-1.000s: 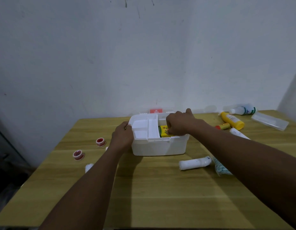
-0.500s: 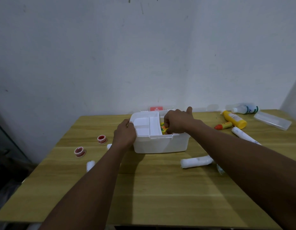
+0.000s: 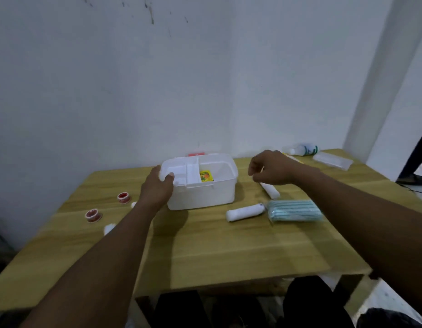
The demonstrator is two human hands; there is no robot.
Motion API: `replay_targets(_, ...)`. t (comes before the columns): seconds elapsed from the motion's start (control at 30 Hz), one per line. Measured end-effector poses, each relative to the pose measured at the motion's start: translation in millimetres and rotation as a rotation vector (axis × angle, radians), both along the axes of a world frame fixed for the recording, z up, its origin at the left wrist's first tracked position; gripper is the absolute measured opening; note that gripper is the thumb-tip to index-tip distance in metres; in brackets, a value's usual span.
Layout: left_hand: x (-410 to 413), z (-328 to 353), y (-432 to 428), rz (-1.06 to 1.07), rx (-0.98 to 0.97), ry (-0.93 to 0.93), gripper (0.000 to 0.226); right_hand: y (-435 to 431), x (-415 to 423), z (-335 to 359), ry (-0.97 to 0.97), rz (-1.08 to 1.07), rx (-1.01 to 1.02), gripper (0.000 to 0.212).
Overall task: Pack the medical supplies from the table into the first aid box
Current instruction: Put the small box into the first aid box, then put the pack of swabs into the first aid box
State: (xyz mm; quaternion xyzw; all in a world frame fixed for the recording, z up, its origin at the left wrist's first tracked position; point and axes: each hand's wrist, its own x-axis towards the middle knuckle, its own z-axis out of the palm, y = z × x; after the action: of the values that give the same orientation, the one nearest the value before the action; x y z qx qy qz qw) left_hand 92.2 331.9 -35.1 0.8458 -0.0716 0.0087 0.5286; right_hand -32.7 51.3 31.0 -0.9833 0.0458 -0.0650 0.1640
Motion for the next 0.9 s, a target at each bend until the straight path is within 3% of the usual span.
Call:
replay_targets(0.13,-19.9,-5.0,-9.8,0.042,0.052,-0.049,0.061,-18.4,-38.7,-16.4,0.213,-0.066,0.002,0.020)
replay_targets(0.33,-20.7,-7.0,-8.9,0.047,0.058,-0.053,0.061,-29.5,-67.3,-34.3,0.386,-0.147,0.007,0.052)
replay_targets(0.5,-16.7,0.6,-5.2,0.048,0.025,-0.009,0.058,-25.3,-57.2,-20.5,0.361,-0.104,-0.045,0.048)
replay_targets(0.7,0.7,14.5,7.0,0.066,0.039,0.033,0.037,6.1,-3.4,56.2,0.136,0.040,-0.025,0.043)
replay_targets(0.9,15.1,18.2,12.5,0.053,0.080,0.029,0.023,53.8,67.1,50.7,0.146,0.151,-0.293,0.038)
